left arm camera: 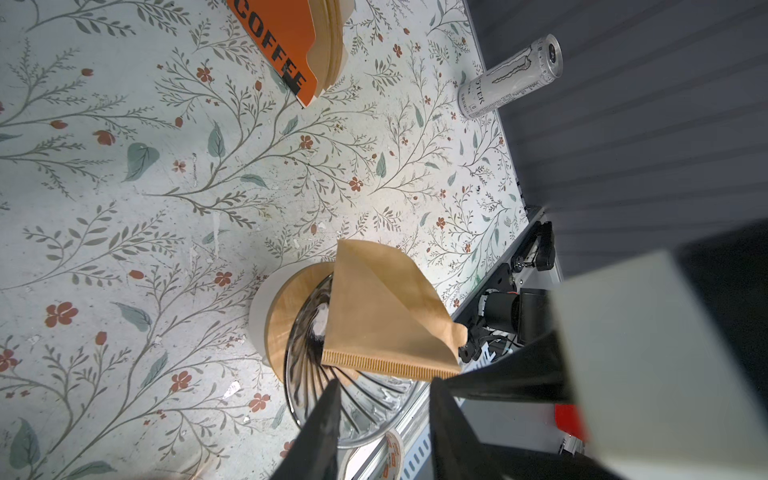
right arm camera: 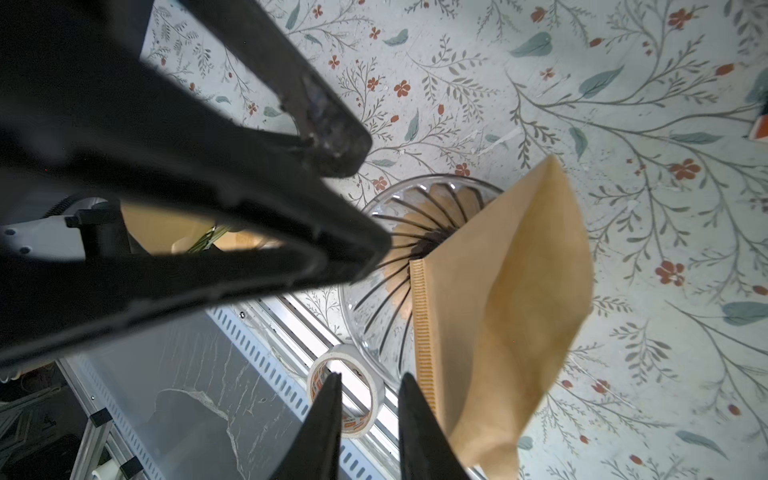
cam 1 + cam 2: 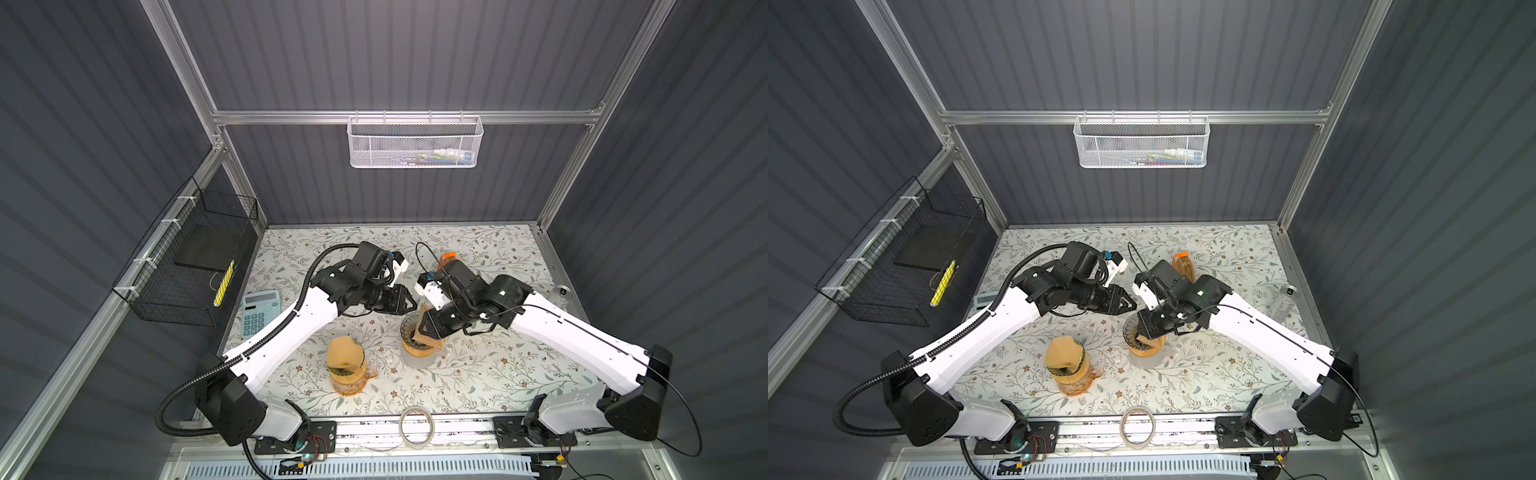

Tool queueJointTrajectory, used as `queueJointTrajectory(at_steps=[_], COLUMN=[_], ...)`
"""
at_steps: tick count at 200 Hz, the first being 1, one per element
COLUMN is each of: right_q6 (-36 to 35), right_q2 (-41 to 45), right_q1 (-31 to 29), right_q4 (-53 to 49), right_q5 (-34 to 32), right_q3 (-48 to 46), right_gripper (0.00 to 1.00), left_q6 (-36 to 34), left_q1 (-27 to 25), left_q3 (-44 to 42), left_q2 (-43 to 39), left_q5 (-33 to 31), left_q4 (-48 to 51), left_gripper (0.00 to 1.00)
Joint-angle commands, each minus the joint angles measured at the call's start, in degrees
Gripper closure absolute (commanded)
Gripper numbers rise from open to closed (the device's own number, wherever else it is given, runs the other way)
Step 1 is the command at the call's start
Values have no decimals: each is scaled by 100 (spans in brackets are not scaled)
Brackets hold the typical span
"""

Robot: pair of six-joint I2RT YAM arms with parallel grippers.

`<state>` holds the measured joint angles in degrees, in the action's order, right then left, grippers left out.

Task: Place the coffee filter in the dripper
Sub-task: 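Lower the filter into the dripper while the left gripper moves toward it, then grasp the filter edge with the left gripper while the right gripper holds it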

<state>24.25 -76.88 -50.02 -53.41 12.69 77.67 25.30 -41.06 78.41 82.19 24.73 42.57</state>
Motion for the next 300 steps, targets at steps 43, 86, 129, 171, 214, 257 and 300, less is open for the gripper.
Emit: queueJointTrajectory(at_steps=[43, 86, 129, 171, 214, 257, 300], right_q6=[395, 489, 495, 406, 337, 276, 239], right_q2=[1046, 1485, 1585, 1333, 931, 635, 482], right_q1=[581, 1116, 1291, 1275, 1120, 979, 858], right_q4=[132, 513, 734, 832, 939, 927, 880], right_q5=[-208, 27, 93, 124, 169, 100, -47], right_q3=[-813, -1439, -1671, -1579, -1465, -1189, -1008], right_gripper=[72, 75, 77, 78, 76, 74, 73], left_q6=[-7, -84, -113, -97, 25, 90, 117], left_q1=[-524, -854, -949, -988, -992, -992, -989], left_q3=[828, 1284, 1313, 1166, 854, 695, 627], left_q2=[475, 1015, 1306, 1279, 1063, 923, 808], left_q5=[58, 60, 6, -56, -100, -120, -170], left_q4=[285, 457, 516, 639, 569, 500, 472], left_gripper=[65, 68, 70, 72, 73, 75, 76])
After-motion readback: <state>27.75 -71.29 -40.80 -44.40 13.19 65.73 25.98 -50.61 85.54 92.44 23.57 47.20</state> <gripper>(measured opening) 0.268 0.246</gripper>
